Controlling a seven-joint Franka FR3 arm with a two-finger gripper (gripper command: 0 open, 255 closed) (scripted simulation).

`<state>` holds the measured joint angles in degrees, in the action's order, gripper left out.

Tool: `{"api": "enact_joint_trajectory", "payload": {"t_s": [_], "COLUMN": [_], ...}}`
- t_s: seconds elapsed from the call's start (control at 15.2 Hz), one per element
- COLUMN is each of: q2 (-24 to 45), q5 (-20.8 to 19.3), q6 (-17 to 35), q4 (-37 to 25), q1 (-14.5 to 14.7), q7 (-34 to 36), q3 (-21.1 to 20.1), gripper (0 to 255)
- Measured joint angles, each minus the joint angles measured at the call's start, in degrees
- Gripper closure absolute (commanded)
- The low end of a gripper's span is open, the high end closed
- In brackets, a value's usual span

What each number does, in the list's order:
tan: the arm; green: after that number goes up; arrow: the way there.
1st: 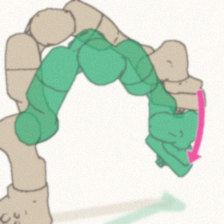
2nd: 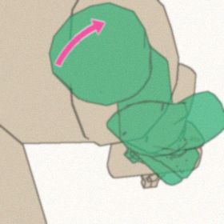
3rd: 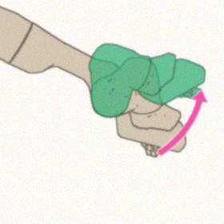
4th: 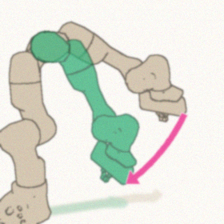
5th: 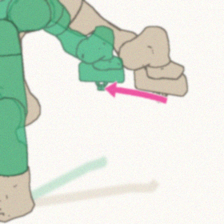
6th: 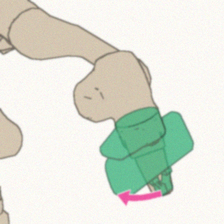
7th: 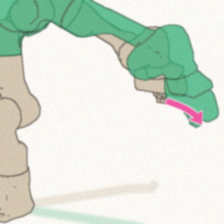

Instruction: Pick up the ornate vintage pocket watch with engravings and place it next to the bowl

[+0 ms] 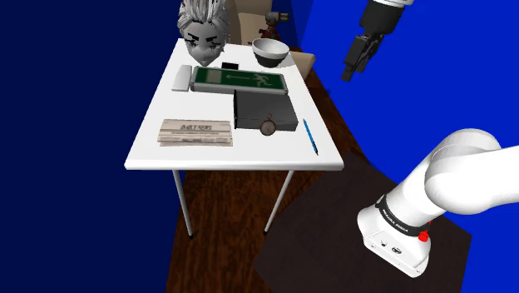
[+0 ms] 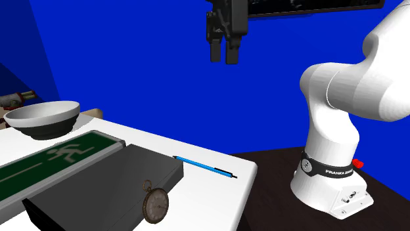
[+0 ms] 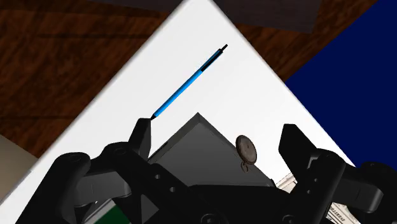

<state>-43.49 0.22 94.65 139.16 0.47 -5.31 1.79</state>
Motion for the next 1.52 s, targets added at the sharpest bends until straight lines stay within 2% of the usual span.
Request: {"api": "enact_joint_trajectory", "payload": {"t_s": [0.13,0.26,0.66,0.92,1.12,1.25,1.52], "q2": [-0.18,0.12,5.03,11.29,17.66,22.89,34.44], "q5": [0.12,0.52,0.88,-0.85,-4.54,-8.34,-19.85], "q6": [0.90,4.45,16.40,23.87,29.40,31.86,33.85], "q4": [0.81,3.19,7.71,8.19,7.64,5.80,0.64], "q1": [-0.05,-0.23,-1.45,-3.56,-6.74,-9.27,-14.95], "q7": [1.16,5.29,21.47,34.06,44.13,52.15,68.79], "q3": [-0.81,-3.57,-14.28,-22.40,-28.29,-32.89,-39.81], "gripper": [0,0,0,0,0,0,0]}}
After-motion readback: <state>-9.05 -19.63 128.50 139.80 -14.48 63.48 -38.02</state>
